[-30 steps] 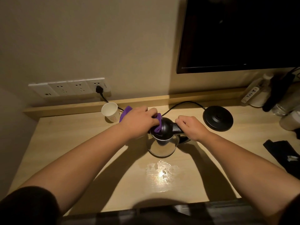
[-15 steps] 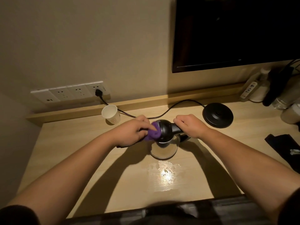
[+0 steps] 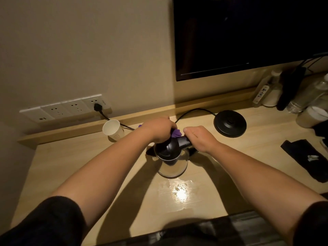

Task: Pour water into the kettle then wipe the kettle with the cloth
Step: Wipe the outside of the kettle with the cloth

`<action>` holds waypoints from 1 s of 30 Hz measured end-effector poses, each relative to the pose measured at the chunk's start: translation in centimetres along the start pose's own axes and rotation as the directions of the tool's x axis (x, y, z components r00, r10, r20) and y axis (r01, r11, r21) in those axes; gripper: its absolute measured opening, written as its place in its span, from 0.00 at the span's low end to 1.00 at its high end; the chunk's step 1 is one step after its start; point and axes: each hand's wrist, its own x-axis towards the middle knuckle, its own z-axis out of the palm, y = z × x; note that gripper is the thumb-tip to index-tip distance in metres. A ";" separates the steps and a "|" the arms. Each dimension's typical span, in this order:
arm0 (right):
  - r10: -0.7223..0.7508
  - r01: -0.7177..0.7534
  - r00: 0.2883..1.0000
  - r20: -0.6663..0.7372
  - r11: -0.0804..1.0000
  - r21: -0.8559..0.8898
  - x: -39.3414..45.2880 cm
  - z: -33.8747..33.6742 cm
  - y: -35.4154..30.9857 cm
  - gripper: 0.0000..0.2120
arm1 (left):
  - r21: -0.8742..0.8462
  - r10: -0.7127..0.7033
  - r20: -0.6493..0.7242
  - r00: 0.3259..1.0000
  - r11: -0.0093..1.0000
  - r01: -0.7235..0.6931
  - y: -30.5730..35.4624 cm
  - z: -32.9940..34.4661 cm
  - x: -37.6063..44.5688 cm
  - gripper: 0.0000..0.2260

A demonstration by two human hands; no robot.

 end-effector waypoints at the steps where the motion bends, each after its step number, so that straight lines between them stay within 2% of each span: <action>1: -0.002 0.002 1.000 -0.007 0.999 -0.032 0.1 0.1 0.0 0.10 | -0.064 -0.017 0.044 0.999 0.998 0.020 -0.5 0.0 0.3 0.16; 3: 0.036 -0.036 0.997 -0.063 0.999 0.008 0.4 0.3 0.1 0.10 | -0.246 -0.053 0.085 0.995 0.966 0.072 -1.5 0.4 0.2 0.15; 4: 0.088 -0.078 0.989 -0.119 0.994 0.082 0.6 0.2 0.0 0.11 | -0.346 -0.078 0.083 0.994 0.933 0.102 -1.9 0.8 -0.2 0.14; 6: 0.241 -0.170 0.936 -0.258 0.948 0.268 0.8 -0.1 0.0 0.16 | -0.488 -0.141 0.060 0.988 0.860 0.152 -2.4 1.9 -1.2 0.12; 7: 0.341 -0.214 0.887 -0.311 0.901 0.378 0.8 -0.1 0.1 0.17 | -0.526 -0.172 0.051 0.984 0.833 0.173 -2.5 2.7 -1.7 0.11; 9: 0.531 -0.276 0.790 -0.306 0.754 0.597 0.2 -0.2 0.1 0.16 | -0.579 -0.217 0.057 0.974 0.788 0.209 -2.6 4.5 -2.8 0.10; 11: 0.604 -0.330 0.772 -0.199 0.649 0.685 -1.3 -0.1 -0.6 0.18 | -0.625 -0.243 0.087 0.966 0.742 0.243 -2.6 6.4 -3.8 0.08; 13: 0.550 -0.357 0.828 -0.112 0.670 0.651 -3.2 0.3 -2.2 0.24 | -0.667 -0.249 0.114 0.962 0.698 0.260 -2.5 7.9 -4.7 0.07; 17: 0.354 -0.331 0.935 0.026 0.841 0.429 -5.2 0.8 -5.5 0.44 | -0.753 -0.260 0.107 0.960 0.609 0.250 -2.4 9.4 -5.5 0.07; 20: 0.221 -0.264 0.962 0.162 0.904 0.337 -4.5 0.1 -5.9 0.51 | -0.822 -0.349 0.004 0.937 0.532 0.202 -2.3 9.2 -5.3 0.08; 22: 0.137 -0.223 0.951 0.279 0.926 0.306 -3.6 -0.7 -5.6 0.52 | -0.881 -0.389 -0.069 0.918 0.455 0.127 -1.9 8.8 -5.1 0.08; 24: 0.107 -0.199 0.945 0.311 0.938 0.282 -2.9 -1.6 -5.5 0.53 | -0.876 -0.389 -0.167 0.906 0.480 0.044 -1.6 8.7 -4.9 0.10; 27: 0.172 -0.190 0.974 0.150 0.974 0.122 -3.4 -2.1 -5.7 0.52 | -0.744 -0.328 -0.358 0.874 0.666 -0.054 -1.3 8.9 -5.3 0.14; 28: 0.197 -0.206 0.975 0.107 0.974 0.090 -4.3 -2.0 -6.0 0.52 | -0.680 -0.268 -0.425 0.865 0.725 -0.109 -1.2 9.0 -5.7 0.14; 30: 0.216 -0.222 0.974 0.068 0.971 0.089 -6.8 -1.0 -6.5 0.53 | -0.504 -0.064 -0.527 0.848 0.827 -0.251 -1.1 9.5 -6.2 0.15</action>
